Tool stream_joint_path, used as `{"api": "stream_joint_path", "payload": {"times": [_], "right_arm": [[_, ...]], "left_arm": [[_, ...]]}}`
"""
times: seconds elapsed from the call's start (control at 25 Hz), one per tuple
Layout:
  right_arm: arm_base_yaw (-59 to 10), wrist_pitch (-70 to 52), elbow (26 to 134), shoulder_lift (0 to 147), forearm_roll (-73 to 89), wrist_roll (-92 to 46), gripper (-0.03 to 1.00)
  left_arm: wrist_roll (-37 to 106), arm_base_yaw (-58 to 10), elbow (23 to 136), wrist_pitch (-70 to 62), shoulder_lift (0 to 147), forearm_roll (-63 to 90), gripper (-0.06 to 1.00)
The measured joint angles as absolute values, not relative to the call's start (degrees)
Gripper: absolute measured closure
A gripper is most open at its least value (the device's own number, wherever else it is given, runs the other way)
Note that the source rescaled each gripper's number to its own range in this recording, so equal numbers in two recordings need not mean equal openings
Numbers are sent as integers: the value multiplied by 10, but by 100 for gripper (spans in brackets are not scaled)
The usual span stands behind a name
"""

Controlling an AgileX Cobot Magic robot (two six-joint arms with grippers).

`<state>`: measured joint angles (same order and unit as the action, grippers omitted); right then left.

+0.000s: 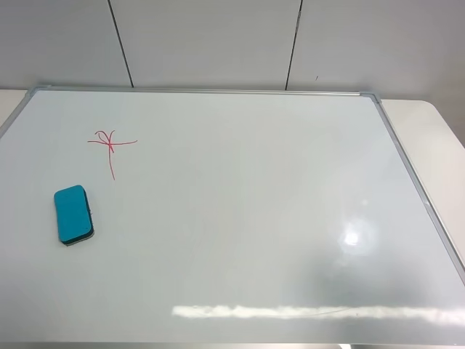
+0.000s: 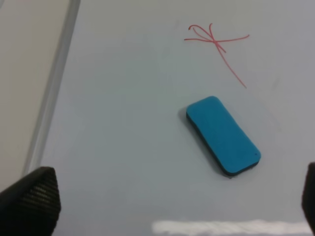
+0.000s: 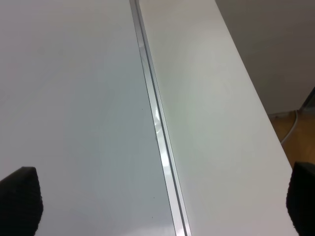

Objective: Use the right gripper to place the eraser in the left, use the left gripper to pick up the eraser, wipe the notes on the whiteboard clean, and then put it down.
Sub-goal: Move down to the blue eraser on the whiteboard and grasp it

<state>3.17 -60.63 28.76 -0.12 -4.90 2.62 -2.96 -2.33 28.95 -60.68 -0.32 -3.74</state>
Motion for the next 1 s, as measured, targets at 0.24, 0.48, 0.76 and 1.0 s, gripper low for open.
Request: {"api": "stream_joint_path", "payload": {"times": [0.24, 0.48, 0.76, 1.0], "right_arm": [[32, -606, 288, -1, -49, 26, -3], [32, -606, 288, -1, -49, 26, -3], [32, -606, 288, -1, -49, 26, -3], [32, -606, 288, -1, -49, 26, -3]], "left_arm": [[-30, -23, 290, -606, -3, -37, -6], [-30, -23, 290, -606, -3, -37, -6], [-30, -23, 290, -606, -3, -37, -6], [-30, -23, 290, -606, -3, -39, -6]]}}
